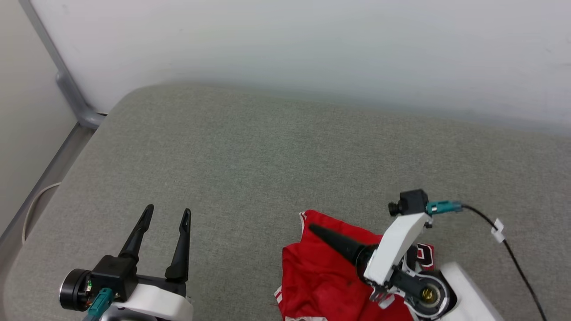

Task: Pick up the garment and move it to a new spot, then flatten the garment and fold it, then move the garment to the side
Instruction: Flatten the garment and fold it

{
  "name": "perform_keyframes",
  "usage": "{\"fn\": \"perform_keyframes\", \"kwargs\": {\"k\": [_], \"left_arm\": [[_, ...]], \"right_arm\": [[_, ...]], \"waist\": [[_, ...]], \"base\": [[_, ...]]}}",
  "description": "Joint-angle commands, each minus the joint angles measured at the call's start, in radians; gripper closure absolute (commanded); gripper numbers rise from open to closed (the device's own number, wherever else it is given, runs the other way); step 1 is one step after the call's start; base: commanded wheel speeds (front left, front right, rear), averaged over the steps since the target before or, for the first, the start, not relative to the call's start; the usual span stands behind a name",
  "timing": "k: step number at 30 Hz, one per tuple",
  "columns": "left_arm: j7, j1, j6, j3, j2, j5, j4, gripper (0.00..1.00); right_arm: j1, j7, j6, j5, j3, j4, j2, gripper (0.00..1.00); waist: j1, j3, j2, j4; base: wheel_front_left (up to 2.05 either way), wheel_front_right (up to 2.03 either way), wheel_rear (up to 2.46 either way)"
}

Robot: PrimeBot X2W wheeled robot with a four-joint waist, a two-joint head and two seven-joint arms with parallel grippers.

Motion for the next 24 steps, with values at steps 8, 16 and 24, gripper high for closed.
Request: {"fn": "perform_keyframes", "kwargs": {"k": [8,16,24], "left_arm": [[-0.002,-0.006,-0.002,-0.026,-0.003,-0.012,-0.009,0.00],[-0.002,-0.016,-0.002,-0.047,-0.009,-0.015,-0.025,0.00],[-0.002,-0.014,-0.002,-0.052,-0.023,-0.014,-0.050,0.00]], "right_arm": [[-0.087,-0.110,0.000,-0.354,-0.033,-0.128,-0.104,0.00],[-0.030,-0.293,0.000,-0.626,-0.093,-0.248,-0.299,0.00],[0.128,-0.464,-0.001,-0.765,-0.284,-0.331,-0.290,0.00]], "waist": [[0.0000,-0.013,0.0000,-0.040],[0.0000,0.003,0.0000,-0.071],[0.0000,0.026,0.0000,-0.093]], "base": [[0.00,0.00,0.00],[0.00,0.00,0.00],[0.00,0.00,0.00]]}}
